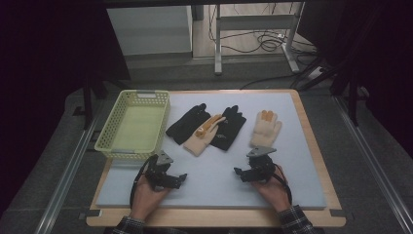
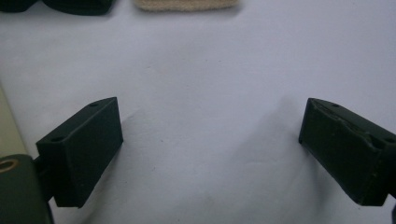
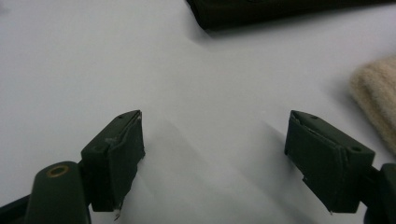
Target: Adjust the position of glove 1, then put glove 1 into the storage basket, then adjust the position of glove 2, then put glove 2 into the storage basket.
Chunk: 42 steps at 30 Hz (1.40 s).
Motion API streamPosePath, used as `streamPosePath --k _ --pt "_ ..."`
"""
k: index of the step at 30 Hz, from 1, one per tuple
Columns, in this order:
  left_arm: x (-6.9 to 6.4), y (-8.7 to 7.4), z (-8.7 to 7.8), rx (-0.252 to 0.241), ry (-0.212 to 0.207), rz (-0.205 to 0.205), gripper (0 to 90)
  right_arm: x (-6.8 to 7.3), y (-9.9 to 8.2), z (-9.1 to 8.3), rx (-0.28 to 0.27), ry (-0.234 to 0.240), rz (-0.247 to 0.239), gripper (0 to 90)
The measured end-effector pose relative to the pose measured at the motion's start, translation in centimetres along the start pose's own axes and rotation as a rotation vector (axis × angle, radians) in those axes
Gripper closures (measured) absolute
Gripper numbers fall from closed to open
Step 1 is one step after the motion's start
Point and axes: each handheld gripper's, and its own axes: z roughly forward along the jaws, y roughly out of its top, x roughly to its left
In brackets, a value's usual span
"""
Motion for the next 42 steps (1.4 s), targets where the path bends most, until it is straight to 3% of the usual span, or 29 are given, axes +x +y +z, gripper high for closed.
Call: streamPosePath --k 15,20,42 --pt "0.0 0.0 0.0 -0.001 0.001 0.000 6.2 -0.1 0.3 -0.1 0.019 0.003 0.013 19.7" --pt "0.0 0.0 0.0 -0.003 0.000 0.000 6.2 -0.4 0.9 -0.2 -0.005 0.041 0.046 19.7" --pt "0.0 0.0 0.0 -0.005 0.001 0.000 6.3 0.0 6.6 2.5 -0.020 0.073 0.019 19.7"
